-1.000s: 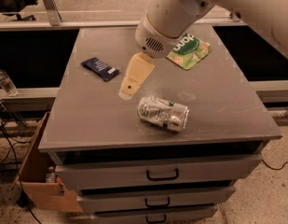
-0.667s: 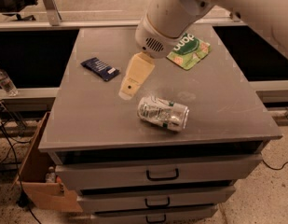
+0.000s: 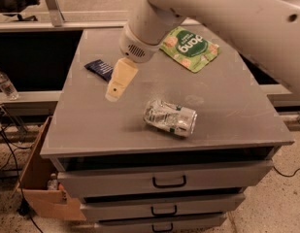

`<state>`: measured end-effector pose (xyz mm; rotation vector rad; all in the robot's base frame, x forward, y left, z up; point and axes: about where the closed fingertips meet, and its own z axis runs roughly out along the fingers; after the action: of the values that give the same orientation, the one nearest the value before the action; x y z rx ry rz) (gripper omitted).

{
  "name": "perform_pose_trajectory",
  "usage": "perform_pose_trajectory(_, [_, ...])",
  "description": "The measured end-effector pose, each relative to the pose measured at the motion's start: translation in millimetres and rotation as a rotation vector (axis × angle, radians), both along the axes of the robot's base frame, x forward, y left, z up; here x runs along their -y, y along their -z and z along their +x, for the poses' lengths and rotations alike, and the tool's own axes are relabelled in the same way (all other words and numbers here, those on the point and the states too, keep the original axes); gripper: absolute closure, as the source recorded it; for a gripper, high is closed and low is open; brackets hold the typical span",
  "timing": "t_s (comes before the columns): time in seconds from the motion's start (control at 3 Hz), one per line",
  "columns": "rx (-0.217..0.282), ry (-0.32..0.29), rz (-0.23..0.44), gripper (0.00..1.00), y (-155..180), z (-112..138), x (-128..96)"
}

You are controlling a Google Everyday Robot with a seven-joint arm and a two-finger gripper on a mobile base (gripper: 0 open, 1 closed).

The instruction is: Move rxbar blueberry near 7up can

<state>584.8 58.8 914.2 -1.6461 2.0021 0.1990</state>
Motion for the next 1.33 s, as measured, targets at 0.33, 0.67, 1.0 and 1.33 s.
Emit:
perform_pose_trajectory(0.33, [0.025, 0.023, 0.025, 0.0, 16, 28, -26])
perform_pose_trajectory(0.67, [0.042, 0.068, 0.054, 0.0, 31, 51, -47])
perform_pose_trajectory(1.0, [0.037, 0.122, 0.08, 0.0, 46, 76, -69])
perform_pose_trajectory(1.33, [0.015, 0.167, 0.116, 0.0, 62, 100, -88])
